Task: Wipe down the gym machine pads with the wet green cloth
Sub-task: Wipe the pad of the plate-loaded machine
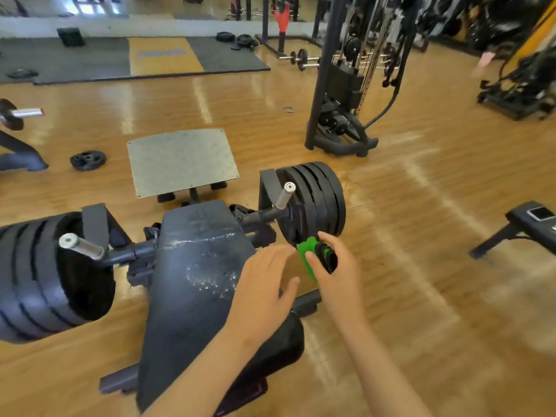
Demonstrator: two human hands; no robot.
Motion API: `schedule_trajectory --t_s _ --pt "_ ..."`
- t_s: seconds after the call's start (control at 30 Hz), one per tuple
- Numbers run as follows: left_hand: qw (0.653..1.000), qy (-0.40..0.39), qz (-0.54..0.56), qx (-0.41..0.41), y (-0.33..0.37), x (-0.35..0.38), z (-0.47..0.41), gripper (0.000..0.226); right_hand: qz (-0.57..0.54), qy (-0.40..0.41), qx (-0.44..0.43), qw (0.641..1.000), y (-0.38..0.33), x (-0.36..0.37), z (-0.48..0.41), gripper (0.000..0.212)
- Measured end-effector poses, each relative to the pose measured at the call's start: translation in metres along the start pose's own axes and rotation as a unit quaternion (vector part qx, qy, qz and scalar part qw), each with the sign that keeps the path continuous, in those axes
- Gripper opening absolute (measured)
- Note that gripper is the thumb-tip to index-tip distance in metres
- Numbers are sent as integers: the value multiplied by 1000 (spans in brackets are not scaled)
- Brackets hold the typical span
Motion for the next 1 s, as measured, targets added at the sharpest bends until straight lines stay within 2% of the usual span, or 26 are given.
schedule_trajectory --t_s 0.17,0.37,0.53,0.67,0.77,0.9,1.0 --pt "992 25 117 -30 4 -10 60 26 22 18 17 999 -11 17 52 35" --pt "959 26 277 -44 23 -17 109 24 -12 40 8 999 -29 44 116 27" --pt "938 -12 339 -78 27 -19 155 29 -69 42 17 997 -37 63 177 44" --pt "936 -41 335 -104 17 -25 193 35 -140 45 27 989 -43 97 224 61" --pt "920 -33 370 -124 7 -36 214 37 -130 35 10 991 -56 121 246 57" --pt "900 -25 412 -144 -26 -50 223 31 -49 55 -28 997 -74 149 253 42" --pt "875 -16 455 -166 -56 -62 224 24 -87 54 -16 995 -89 175 250 42"
Point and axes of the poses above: each hand's wrist, its own z-axis away from the middle knuckle, its own x-axis out of the palm, y = z × x, the point moved 2 cm from there along -z, towards the middle knuckle, and after that the axes turned 11 degrees about -y, right-handed, at the moved point
